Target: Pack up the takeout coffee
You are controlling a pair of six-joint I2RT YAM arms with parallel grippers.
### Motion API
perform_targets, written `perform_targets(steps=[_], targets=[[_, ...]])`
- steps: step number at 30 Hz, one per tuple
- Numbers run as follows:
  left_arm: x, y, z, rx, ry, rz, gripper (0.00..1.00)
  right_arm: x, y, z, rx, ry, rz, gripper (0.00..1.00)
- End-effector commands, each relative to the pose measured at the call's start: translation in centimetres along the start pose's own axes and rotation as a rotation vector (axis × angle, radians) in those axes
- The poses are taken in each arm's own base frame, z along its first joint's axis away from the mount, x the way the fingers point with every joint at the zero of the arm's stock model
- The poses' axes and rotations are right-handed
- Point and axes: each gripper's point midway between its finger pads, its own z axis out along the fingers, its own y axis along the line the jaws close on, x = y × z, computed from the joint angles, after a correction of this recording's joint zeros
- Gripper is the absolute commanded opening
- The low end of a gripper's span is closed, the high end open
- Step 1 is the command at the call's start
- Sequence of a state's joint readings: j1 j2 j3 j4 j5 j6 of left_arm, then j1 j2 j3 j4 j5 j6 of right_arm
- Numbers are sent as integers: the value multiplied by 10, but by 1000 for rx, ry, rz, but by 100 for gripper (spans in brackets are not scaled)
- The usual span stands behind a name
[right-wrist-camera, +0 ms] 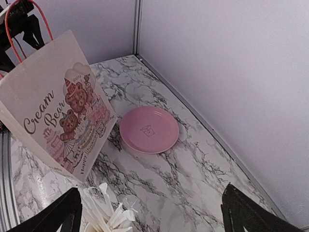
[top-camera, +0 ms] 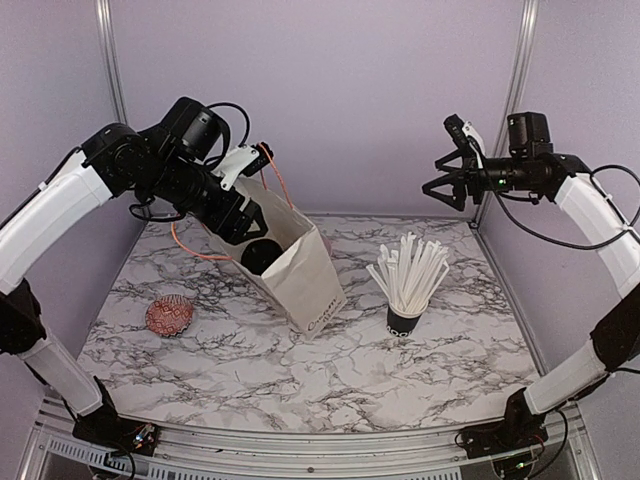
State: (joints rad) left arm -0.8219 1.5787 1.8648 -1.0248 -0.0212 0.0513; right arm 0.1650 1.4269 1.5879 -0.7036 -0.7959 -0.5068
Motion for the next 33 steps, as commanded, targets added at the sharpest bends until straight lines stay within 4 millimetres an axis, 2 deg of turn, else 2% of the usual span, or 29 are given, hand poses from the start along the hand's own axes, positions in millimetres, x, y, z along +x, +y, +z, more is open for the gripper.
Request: perform_targets(steps=[1, 3, 6, 11, 26, 30, 33], targets=[[-5, 27, -35, -148, -42, 34, 86, -13, -25, -9, 135, 12, 19, 99], [0, 33, -38, -181, -23, 56, 87, -12, -28, -9, 149, 20, 25, 99], [5, 25, -31, -134, -4, 54, 86, -14, -22, -12, 139, 6, 16, 99], [17, 11, -13, -54, 52, 41, 84, -17, -18, -16, 144, -7, -4, 99], [66, 3, 46, -10, 290, 38, 79, -5, -13, -7, 96, -3, 9, 99], [76, 2, 49, -7, 326, 23, 76, -3, -12, -6, 89, -1, 9, 99], [77, 0, 44, 2, 323, 17, 74, -2, -11, -6, 83, -4, 10, 99]])
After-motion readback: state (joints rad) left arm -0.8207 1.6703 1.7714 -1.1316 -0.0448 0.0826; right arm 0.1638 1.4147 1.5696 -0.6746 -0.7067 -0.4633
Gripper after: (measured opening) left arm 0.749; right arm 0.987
